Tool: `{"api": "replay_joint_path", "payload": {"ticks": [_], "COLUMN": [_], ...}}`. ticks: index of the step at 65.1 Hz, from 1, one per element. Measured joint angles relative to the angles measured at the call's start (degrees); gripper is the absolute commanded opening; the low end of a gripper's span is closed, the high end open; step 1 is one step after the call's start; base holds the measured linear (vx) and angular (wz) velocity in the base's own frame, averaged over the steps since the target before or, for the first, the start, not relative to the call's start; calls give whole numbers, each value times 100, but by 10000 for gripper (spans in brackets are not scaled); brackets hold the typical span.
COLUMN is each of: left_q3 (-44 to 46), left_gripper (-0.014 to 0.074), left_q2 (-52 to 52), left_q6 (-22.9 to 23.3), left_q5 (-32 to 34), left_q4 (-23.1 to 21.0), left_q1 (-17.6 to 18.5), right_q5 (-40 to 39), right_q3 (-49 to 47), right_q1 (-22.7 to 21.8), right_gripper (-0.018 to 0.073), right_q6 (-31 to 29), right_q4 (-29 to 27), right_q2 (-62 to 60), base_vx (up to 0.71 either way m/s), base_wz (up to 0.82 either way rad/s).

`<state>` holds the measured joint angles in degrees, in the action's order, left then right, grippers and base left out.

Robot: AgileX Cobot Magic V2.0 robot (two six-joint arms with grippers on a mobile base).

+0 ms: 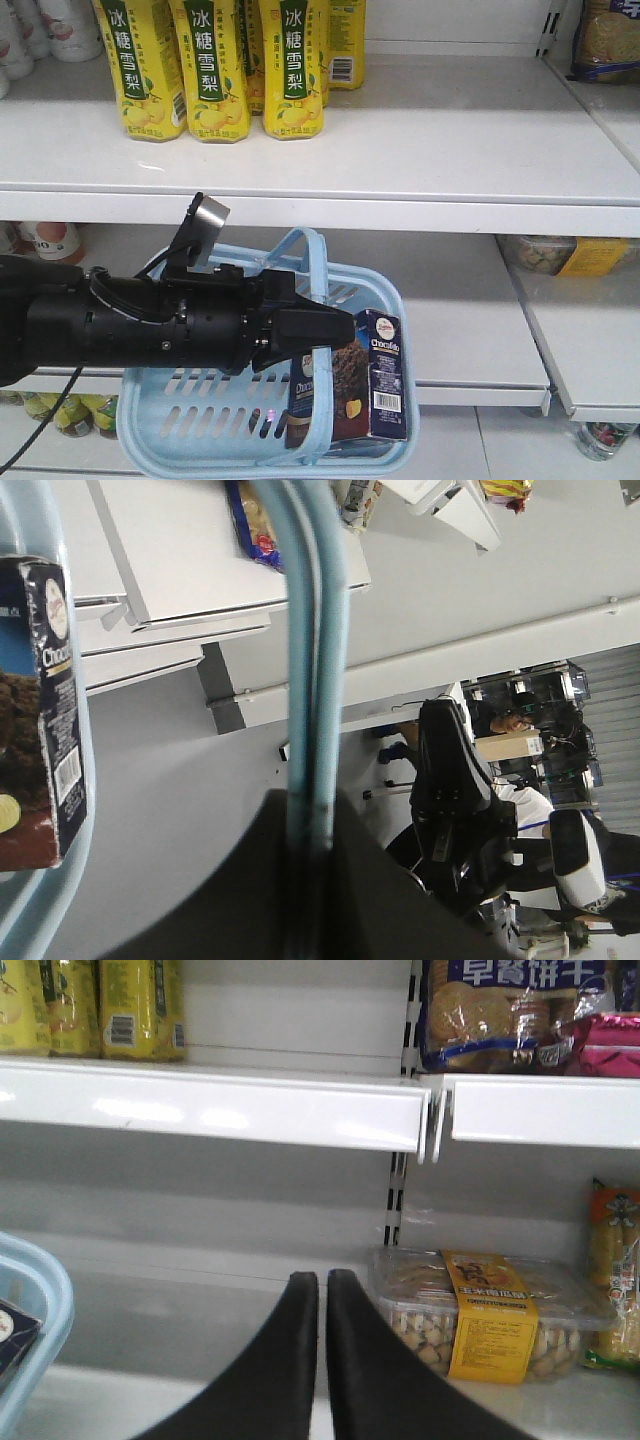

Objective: Left arm holds basket, right arm returns cookies

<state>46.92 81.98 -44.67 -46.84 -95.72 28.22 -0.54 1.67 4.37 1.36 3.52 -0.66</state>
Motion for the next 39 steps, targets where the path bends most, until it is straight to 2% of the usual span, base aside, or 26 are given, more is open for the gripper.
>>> {"api": "replay_joint_path", "payload": {"ticks": [11,21,32,39], "left_q3": [0,0,0,0], "left_gripper": [-3,-3,-3,-3], "left_q2": [0,0,0,0], "left_q6": [0,0,0,0], "left_q5": [0,0,0,0], "left_q4": [0,0,0,0], "left_q1": [0,0,0,0], "right_q5": [400,649,649,540], "right_q3": [-404,-1152,-1789,-1871], "right_q1": [0,0,0,0], "right_gripper": [-11,-11,-11,-11], "right_q6": [118,188,406,425], "right_q4": [-352,-476,-799,-859], "right_q2": [393,1517,2767,3291], "base_vx": [0,0,0,0], "base_wz": [0,0,0,0]}}
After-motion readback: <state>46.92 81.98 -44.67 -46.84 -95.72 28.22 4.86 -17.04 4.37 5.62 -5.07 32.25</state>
